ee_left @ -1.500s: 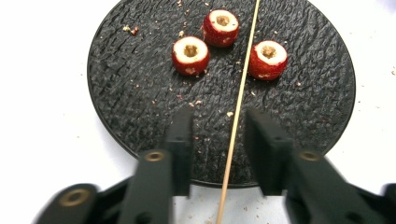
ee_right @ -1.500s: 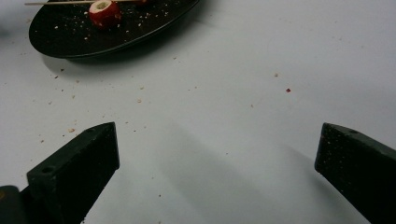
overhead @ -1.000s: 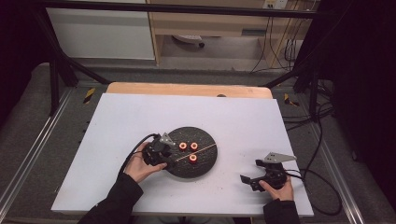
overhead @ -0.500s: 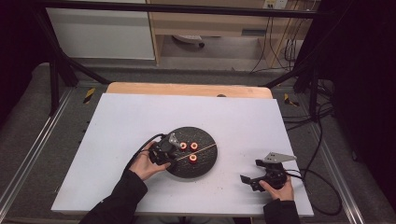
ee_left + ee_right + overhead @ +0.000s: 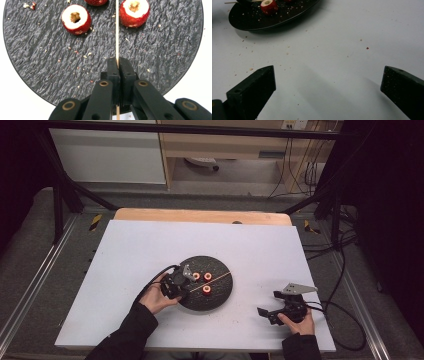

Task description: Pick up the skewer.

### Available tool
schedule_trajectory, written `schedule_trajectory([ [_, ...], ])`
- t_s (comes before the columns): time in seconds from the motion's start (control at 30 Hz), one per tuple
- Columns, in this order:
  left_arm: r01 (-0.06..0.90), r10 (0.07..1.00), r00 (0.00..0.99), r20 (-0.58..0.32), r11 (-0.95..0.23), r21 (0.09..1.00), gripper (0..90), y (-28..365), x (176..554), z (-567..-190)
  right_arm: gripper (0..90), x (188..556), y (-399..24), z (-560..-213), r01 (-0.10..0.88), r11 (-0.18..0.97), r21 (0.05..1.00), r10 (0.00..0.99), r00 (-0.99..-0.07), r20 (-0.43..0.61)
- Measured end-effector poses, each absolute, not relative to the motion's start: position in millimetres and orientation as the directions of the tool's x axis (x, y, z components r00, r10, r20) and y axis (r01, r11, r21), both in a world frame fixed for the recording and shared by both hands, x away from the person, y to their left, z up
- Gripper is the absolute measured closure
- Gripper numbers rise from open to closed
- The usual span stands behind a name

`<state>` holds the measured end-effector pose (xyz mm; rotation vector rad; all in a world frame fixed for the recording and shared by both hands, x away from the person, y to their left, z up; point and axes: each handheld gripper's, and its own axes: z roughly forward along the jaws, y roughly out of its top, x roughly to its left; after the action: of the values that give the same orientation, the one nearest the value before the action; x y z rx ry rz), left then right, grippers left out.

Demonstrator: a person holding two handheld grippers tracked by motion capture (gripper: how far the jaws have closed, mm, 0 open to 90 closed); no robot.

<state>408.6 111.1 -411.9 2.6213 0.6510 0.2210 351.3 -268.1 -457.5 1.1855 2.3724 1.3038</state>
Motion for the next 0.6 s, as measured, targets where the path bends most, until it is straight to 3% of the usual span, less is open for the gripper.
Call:
schedule_trajectory([
  [0.6,0.427,0.539,0.842,0.022,-0.69,0.584,88.2,129.5,392.2,-399.3,0.6,351.1,-267.8,-457.9,0.56,0.292,0.775,0.727,-0.657,0.201],
])
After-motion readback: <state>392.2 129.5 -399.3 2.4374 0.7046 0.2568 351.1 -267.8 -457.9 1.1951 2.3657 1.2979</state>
